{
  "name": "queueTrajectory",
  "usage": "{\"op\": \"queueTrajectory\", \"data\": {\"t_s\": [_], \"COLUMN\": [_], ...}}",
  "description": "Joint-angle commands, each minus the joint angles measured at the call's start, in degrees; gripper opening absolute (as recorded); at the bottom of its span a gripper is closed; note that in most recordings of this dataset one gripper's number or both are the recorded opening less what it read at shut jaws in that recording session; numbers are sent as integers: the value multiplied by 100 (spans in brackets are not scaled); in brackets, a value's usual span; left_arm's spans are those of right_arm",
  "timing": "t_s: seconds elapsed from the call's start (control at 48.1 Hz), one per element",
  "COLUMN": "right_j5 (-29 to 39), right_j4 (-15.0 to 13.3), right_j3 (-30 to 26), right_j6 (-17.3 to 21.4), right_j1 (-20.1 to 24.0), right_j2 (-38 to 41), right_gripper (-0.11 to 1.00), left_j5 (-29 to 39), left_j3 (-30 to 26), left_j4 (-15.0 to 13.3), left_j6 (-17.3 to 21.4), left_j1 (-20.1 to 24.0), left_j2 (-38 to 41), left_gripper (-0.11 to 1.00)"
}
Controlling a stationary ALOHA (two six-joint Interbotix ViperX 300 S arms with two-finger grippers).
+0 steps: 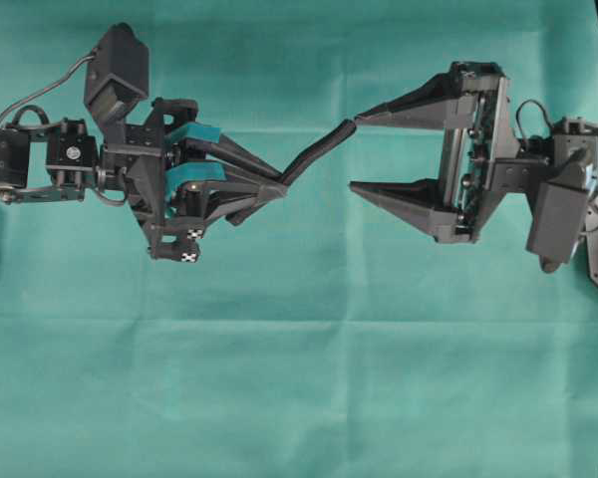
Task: Peel off the Velcro with your right arm.
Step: 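Move the open right gripper toward the strap's raised free end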
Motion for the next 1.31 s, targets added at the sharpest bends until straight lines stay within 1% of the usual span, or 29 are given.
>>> {"op": "queueTrajectory", "data": {"t_s": [0.0, 0.457, 0.541, 0.645, 0.707, 0.749, 0.977, 1.102, 1.206, 1.289], "right_j5": [-79, -114, -114, -123, -114, -114, -123, -123, -141, -149], "right_j4": [0, 0, 0, 0, 0, 0, 0, 0, 0, 0], "right_j3": [-149, -105, -88, -70, -62, -53, -44, -44, -44, -44], "right_j6": [9, 18, 18, 18, 18, 18, 26, 26, 26, 26], "right_j1": [-9, 0, 0, 9, 9, 9, 35, 26, 26, 26], "right_j2": [9, 53, 53, 53, 53, 53, 62, 97, 114, 123], "right_gripper": [81, 80, 73, 53, 46, 45, 43, 40, 32, 20], "left_j5": [-62, -79, -97, -97, -97, -97, -97, -97, -97, -97], "left_j3": [-53, -62, -62, -62, -62, -53, -53, -62, -62, -62], "left_j4": [-9, -9, -9, -9, -9, -9, -9, -9, -9, -9], "left_j6": [0, 0, -9, -18, -35, -44, -62, -70, -70, -70], "left_j1": [9, 26, 26, 26, 26, 26, 26, 35, 35, 35], "left_j2": [-114, -114, -114, -114, -114, -114, -114, -114, -114, -114], "left_gripper": [10, 10, 10, 10, 10, 10, 10, 10, 10, 10]}}
